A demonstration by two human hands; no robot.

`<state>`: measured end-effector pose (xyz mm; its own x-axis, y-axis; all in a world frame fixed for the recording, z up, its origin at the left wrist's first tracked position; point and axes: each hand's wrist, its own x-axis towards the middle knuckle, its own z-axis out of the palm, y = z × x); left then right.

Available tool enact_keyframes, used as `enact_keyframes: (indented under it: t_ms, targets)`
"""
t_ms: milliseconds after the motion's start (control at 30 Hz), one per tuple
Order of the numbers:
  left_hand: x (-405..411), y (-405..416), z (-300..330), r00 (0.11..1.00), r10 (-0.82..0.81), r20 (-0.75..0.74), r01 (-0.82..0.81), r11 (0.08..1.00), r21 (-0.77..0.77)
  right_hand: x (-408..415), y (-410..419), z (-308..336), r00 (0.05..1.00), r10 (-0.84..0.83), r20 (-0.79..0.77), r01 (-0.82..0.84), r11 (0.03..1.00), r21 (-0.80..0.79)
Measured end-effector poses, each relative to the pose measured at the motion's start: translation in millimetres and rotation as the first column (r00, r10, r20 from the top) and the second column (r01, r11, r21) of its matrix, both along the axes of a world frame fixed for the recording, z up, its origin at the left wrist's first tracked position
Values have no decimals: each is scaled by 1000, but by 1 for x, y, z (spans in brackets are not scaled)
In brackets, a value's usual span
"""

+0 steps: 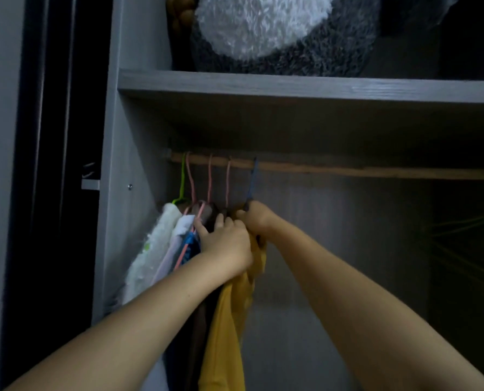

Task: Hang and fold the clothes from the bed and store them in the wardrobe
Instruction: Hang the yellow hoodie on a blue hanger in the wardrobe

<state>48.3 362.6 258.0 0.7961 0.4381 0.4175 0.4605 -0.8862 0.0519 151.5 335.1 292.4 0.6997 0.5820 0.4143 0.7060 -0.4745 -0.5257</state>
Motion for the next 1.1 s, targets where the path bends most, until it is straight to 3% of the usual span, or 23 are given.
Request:
enact_keyframes:
  t_ms: [300, 400, 600, 733, 833, 1000, 1100]
  targets:
    - [-10, 41, 4, 982, 189, -9, -187, 978, 87, -9, 47, 2, 982, 172, -81, -164, 982, 90]
    - [-13, 39, 2, 986, 166, 29, -168, 981, 94, -9, 50, 0, 989, 134, -70, -129, 989, 69]
    - [-24, 21, -6, 990, 101, 100, -128, 940, 317, -2, 1, -23, 1000, -14, 19, 12, 996, 91]
    - [-23, -10, -18, 981, -109, 158, 26, 891, 452, 0, -72, -55, 961, -198, 192, 182, 978, 99]
    - [-9, -50, -46, 941, -308, 141, 218, 868, 445, -10, -138, -95, 906, -326, 270, 325, 944, 50]
    - [9, -122, -125, 862, -506, 29, 473, 825, 310, -42, -246, -178, 889, -397, 228, 431, 893, -126]
    - [9, -184, -189, 766, -639, -73, 642, 751, 158, -74, -317, -242, 861, -494, 119, 508, 828, -238]
